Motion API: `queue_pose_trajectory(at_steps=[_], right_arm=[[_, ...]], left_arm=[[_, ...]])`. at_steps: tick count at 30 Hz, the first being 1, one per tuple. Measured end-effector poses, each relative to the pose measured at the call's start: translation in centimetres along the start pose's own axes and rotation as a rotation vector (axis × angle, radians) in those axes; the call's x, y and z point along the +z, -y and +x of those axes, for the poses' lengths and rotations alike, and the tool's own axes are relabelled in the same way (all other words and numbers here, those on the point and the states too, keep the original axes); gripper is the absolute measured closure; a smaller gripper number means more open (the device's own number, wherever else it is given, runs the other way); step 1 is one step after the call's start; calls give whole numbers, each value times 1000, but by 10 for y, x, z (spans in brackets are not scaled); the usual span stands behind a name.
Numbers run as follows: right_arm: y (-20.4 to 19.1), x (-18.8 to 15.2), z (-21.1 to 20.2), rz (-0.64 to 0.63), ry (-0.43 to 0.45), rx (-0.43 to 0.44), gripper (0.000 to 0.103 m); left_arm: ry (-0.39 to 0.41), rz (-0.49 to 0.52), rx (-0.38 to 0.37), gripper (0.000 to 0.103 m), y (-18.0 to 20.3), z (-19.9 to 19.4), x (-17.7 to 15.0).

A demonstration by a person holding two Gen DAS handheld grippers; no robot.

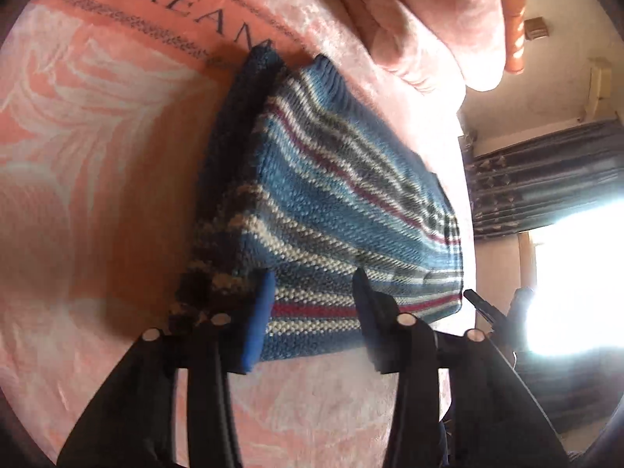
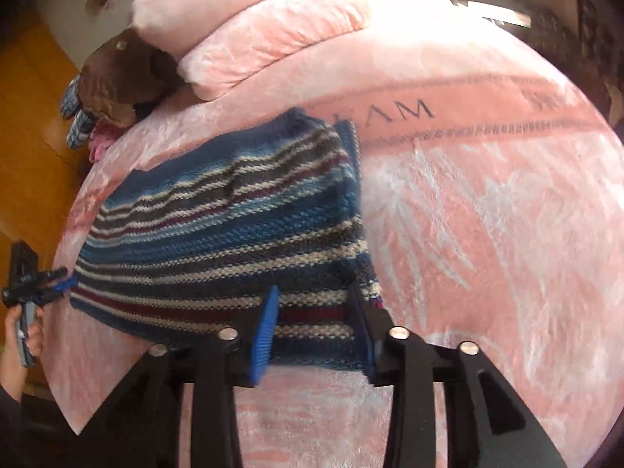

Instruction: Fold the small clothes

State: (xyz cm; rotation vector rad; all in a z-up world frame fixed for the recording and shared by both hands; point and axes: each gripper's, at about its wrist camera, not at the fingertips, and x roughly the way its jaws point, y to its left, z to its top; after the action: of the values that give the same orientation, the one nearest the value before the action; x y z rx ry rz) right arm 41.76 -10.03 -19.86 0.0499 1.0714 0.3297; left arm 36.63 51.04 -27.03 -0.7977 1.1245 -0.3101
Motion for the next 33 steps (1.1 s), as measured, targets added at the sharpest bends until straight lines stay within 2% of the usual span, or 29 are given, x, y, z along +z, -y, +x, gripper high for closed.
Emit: queue_pose_trajectory(at_steps=[1,2,3,4,6,8,11,14,18,24,33], right_arm=[[-22,-6,-10,-92,19,-18,38],[-46,-13,-15,-179,27,-34,34],[-72,-24,-17,-268,23,-52,34],[-99,-35,-16,-352,18,-58,34],[-146,-64,-12,-492,7,-62,34],[-186,-88,-2,-577,-35,-5,34],[-225,-102,18,-542,-104,115,33],[-258,-110,33,-571,-119,129,33],[-282,-107,44,-550,-121,169,33],[-304,-93,58,-594,-86,180,33],[-315,-76,74,-620,-71,185,33]], left_arm=[[19,-6,8,38,-1,-11,7],[30,-20,26,33,-5,-20,15],[27,-35,46,23,-6,-23,24],[12,-50,59,20,-8,-23,32],[-27,-81,81,20,-17,-20,49],[-72,-133,56,20,-25,-7,67],[-113,-136,59,20,-30,8,83],[-145,-131,48,20,-30,31,96],[-166,-112,25,20,-25,57,107],[-203,-71,1,21,-22,83,120],[-200,-60,-28,21,-28,92,133]])
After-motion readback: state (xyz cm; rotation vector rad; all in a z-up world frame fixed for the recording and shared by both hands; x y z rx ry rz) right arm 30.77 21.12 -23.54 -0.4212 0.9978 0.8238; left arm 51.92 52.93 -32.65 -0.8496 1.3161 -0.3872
